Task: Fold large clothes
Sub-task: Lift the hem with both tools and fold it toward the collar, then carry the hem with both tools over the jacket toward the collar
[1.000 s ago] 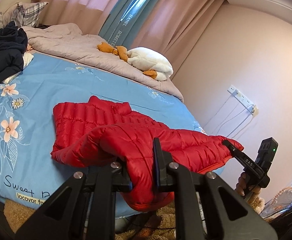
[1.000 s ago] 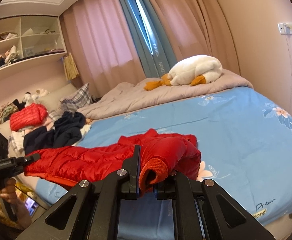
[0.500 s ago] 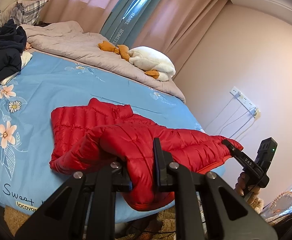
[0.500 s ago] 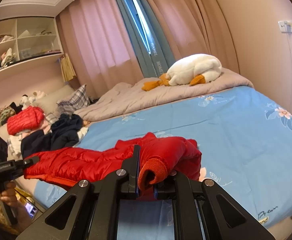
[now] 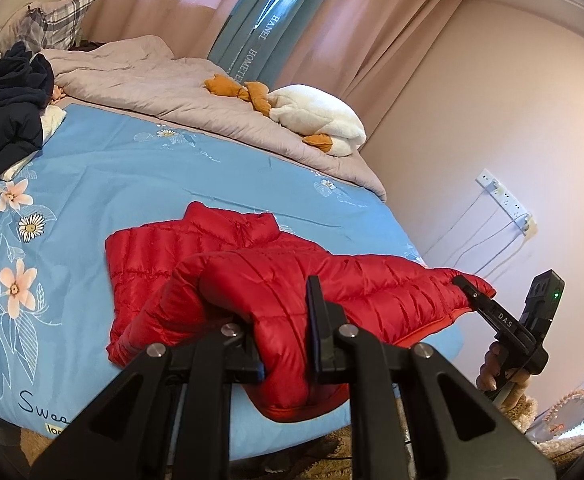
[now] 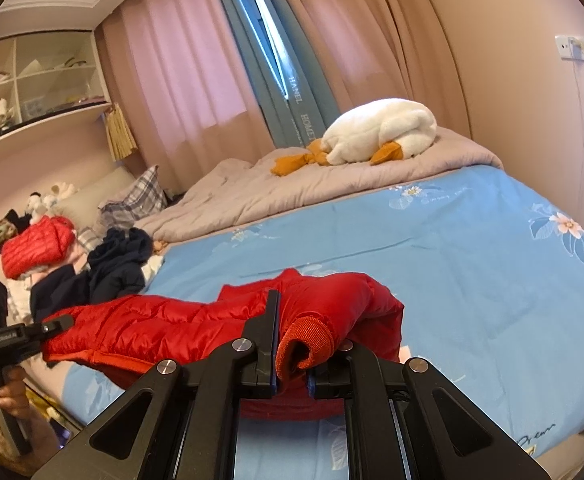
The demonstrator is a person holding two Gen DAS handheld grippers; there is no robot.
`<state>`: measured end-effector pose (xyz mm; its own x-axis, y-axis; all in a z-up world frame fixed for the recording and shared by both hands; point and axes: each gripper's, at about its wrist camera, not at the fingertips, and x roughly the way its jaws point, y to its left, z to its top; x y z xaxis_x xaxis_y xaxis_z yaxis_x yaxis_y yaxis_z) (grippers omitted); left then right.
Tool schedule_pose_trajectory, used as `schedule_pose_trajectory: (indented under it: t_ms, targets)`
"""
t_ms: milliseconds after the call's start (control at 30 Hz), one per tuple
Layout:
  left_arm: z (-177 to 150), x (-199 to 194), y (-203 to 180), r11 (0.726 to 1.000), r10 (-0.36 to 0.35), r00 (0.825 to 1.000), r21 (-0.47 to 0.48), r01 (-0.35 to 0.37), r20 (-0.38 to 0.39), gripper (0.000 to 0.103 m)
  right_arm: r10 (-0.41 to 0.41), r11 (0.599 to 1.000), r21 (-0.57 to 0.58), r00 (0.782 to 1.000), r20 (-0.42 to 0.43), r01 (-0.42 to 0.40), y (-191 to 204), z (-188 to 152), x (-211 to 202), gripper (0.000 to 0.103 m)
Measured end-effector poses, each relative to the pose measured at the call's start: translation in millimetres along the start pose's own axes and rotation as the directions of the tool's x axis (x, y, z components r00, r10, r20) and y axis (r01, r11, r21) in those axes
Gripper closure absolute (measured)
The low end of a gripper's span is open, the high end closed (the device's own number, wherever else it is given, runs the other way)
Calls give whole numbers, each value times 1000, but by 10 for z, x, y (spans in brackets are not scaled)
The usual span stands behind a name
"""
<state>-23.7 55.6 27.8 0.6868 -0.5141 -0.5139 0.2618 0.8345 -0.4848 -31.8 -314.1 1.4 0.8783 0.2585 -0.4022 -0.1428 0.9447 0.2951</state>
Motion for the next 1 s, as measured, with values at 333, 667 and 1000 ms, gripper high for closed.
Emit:
schedule_pose_trajectory:
  t_ms: [333, 667, 1000]
  targets:
    - [154, 190, 53, 1000, 23, 999, -9, -23, -33, 87, -20, 1000, 16, 999, -27, 21, -18, 80, 184, 93]
    - [332, 382, 120, 999, 28, 998, -33, -29, -49, 87, -25, 999, 33, 997, -68, 27, -86, 235, 440, 93]
    - [468, 584, 204, 997, 51, 997, -47, -54, -59, 87, -38, 999, 20, 995, -94, 40, -85, 326, 662, 93]
